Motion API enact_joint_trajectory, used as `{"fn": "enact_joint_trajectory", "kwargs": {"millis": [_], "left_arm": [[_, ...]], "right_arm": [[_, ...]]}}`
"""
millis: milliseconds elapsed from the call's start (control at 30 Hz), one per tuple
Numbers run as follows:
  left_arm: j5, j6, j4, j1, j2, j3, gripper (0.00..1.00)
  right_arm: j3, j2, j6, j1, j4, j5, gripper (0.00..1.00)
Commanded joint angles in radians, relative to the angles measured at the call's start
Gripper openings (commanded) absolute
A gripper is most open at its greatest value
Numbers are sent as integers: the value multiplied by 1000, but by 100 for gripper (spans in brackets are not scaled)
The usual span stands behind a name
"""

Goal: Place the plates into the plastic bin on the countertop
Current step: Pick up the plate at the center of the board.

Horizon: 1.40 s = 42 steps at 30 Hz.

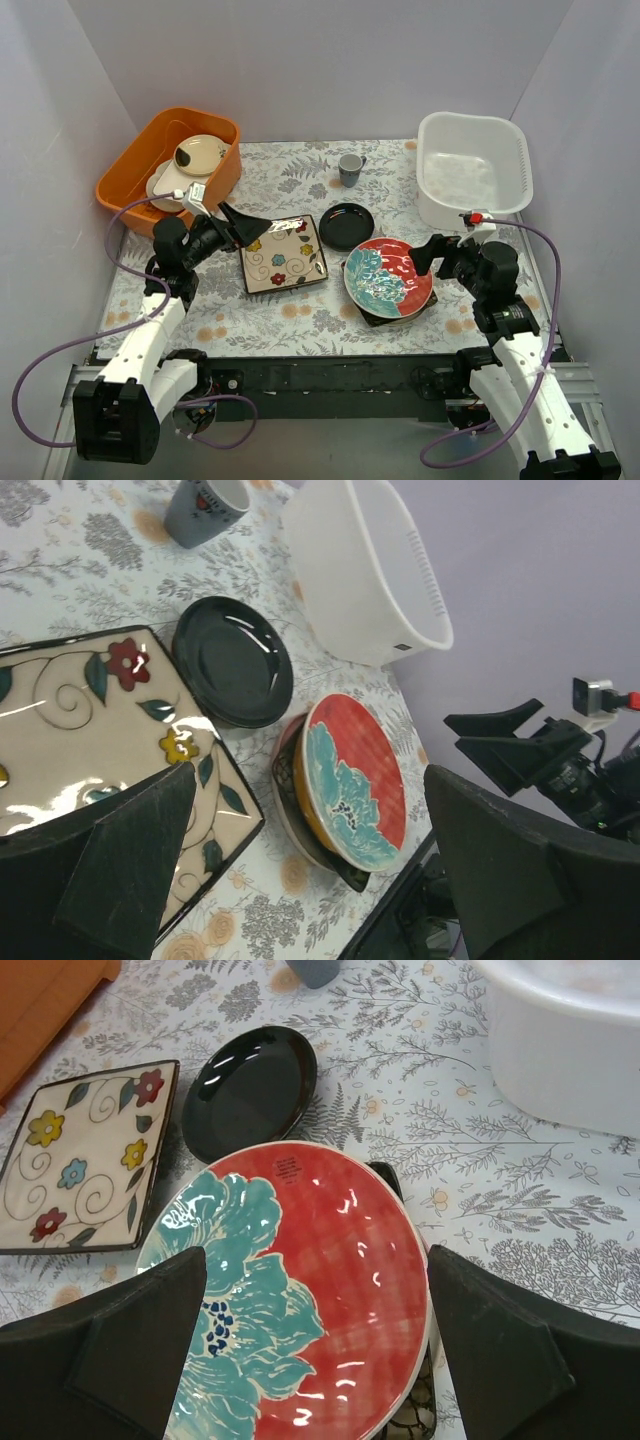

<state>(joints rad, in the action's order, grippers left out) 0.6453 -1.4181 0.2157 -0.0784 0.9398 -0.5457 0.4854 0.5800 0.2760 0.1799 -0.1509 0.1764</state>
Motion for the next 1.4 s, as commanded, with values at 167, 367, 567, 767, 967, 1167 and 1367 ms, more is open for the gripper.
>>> {"fn": "enact_joint_trajectory", "kwargs": {"millis": [167,367,567,767,967,1167,1367], "left_arm": [[-9,-28,-5,5,-32,-71,98],[123,-27,65,3,77,-73,98],[261,-81,195,2,192,-51,98],[223,-93,198,-26,214,-39,98],[160,-81,179,-147,295,-59,98],[146,-102,244,-288,431,-92,98],[119,-119,261,-383,548,-138,98]], "right_arm": [[55,4,-5,0,-59,-98,98],[33,56,8,-5,-47,-107,98],[7,93,28,-20,-29,-101,98],[-21,104,54,-37,8,-80,98],[-59,147,75,-56,57,-31,98],[-99,155,84,-77,79,6,98],[-128,149,97,-97,88,26,96]]}}
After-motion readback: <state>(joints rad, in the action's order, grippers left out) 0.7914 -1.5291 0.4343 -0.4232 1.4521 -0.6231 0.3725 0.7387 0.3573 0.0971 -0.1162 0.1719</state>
